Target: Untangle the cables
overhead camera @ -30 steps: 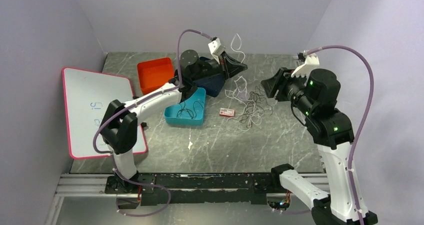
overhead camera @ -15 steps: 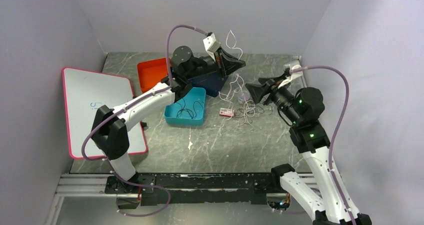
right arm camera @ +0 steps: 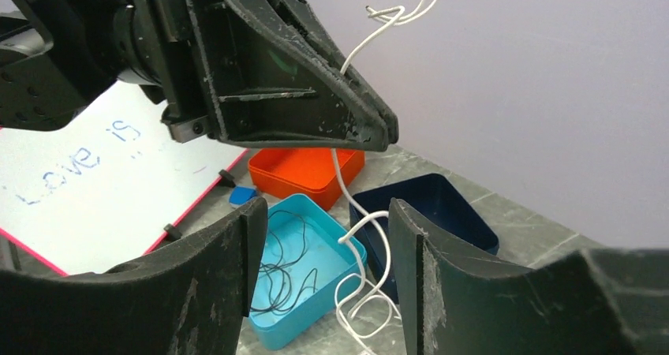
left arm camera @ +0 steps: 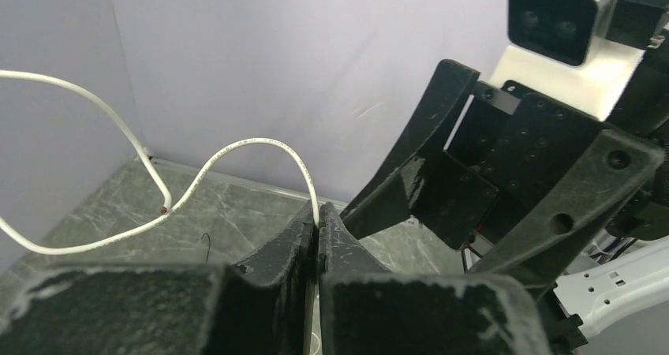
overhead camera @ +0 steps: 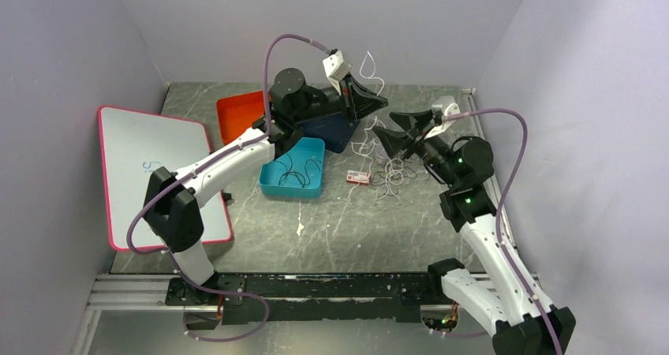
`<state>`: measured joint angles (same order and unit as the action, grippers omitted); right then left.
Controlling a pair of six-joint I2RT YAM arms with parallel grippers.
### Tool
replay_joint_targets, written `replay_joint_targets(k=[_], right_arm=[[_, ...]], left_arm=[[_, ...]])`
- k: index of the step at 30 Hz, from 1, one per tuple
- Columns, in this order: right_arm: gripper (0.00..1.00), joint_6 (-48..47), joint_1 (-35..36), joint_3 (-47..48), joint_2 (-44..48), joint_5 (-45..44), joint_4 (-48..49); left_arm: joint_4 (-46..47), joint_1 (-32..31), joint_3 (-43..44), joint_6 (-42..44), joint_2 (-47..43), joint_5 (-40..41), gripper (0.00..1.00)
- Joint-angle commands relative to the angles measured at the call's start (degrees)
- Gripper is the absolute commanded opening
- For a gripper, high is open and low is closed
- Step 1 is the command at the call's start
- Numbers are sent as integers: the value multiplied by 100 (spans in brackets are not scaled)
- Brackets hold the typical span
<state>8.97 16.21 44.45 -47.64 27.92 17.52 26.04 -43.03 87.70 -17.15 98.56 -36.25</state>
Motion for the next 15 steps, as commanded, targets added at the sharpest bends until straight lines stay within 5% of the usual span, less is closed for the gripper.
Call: replay_joint_targets(k=[1, 10, 15], right_arm=[[60, -205, 39, 122, -332, 81, 588], [52, -154, 208, -53, -1096, -421, 1347], [35, 97, 228, -41, -1491, -1094, 1548]], left_arm=[[-76, -53, 213, 13, -170, -187, 7], [-155, -103, 290, -32, -218, -248, 7], [-315, -117, 234, 31, -365, -184, 7]])
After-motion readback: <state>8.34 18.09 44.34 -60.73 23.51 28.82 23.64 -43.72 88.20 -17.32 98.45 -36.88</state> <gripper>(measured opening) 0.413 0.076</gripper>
